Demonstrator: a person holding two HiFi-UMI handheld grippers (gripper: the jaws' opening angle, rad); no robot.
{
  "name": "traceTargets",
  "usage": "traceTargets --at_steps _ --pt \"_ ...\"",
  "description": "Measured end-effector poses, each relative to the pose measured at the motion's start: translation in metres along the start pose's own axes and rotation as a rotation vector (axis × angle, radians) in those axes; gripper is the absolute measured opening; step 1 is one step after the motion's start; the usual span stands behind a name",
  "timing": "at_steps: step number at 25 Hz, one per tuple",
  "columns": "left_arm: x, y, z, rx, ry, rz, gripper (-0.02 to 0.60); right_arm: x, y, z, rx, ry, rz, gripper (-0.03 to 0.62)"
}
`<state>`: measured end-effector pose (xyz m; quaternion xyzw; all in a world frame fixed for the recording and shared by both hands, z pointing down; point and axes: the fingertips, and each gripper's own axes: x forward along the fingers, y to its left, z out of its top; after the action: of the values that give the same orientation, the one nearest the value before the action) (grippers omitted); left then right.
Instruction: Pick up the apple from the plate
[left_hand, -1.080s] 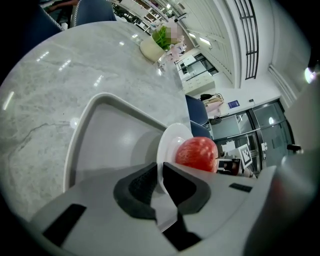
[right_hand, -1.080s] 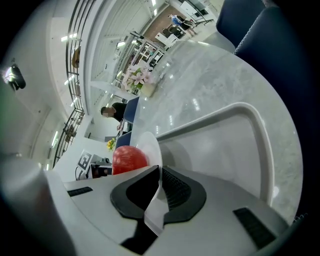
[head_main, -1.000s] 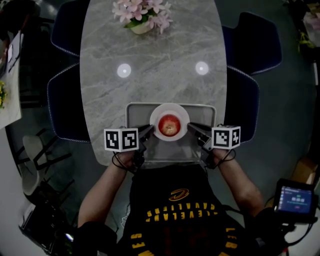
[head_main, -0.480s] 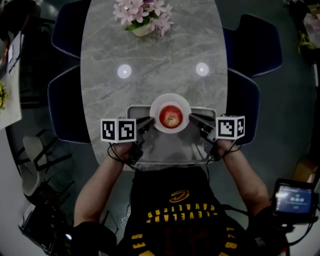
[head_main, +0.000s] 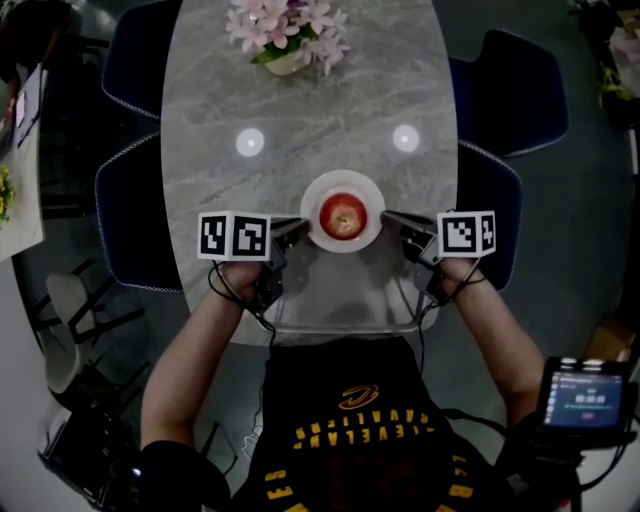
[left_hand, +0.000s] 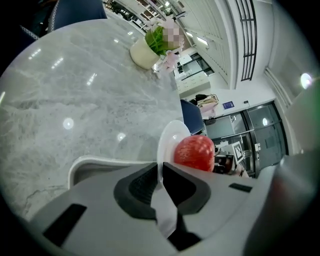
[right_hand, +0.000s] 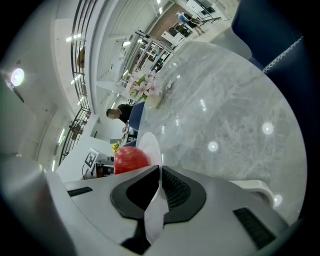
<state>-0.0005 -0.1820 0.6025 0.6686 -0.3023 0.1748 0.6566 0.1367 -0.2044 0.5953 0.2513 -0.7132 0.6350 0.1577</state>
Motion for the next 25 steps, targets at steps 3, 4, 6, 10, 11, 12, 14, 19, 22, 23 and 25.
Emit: traceTargets --at_steps 3,4,6,10,11,12,14,19,22,23,25 --pt "0.0 -0.001 0.007 -0.005 0.008 -0.005 0.037 0.003 0.003 0.01 -0.008 0.003 0.015 0.029" --pt "0.0 -0.001 0.009 -0.005 0.009 -0.005 0.037 0.002 0.001 0.013 -0.012 0.006 0.001 0.029" --pt "0.0 -0.001 0.014 -0.007 0.011 -0.003 0.035 0.003 0.0 0.016 0.005 0.01 -0.012 0.029" --pt "0.0 -0.002 0.023 -0.009 0.014 -0.011 0.034 0.005 0.0 0.025 0.001 0.014 -0.009 0.029" --pt "0.0 -0.002 0.026 -0.006 0.016 -0.012 0.034 0.006 -0.001 0.028 -0.011 0.015 -0.014 0.029" --pt "0.0 -0.002 0.028 -0.004 0.018 -0.012 0.034 0.006 -0.001 0.031 -0.022 0.016 -0.017 0.029" --pt "0.0 -0.002 0.031 -0.002 0.021 -0.012 0.034 0.007 0.0 0.035 -0.021 0.018 -0.018 0.029" --pt "0.001 -0.001 0.038 -0.001 0.023 -0.006 0.034 0.009 0.0 0.044 -0.033 0.022 -0.027 0.029" --pt "0.001 -0.002 0.043 0.004 0.025 -0.001 0.034 0.01 -0.001 0.046 -0.012 0.024 -0.039 0.029" --pt "0.001 -0.002 0.044 0.005 0.026 0.0 0.034 0.01 -0.002 0.046 -0.008 0.025 -0.041 0.029" --pt "0.002 -0.002 0.047 0.009 0.032 0.002 0.034 0.011 -0.003 0.048 -0.014 0.026 -0.036 0.03"
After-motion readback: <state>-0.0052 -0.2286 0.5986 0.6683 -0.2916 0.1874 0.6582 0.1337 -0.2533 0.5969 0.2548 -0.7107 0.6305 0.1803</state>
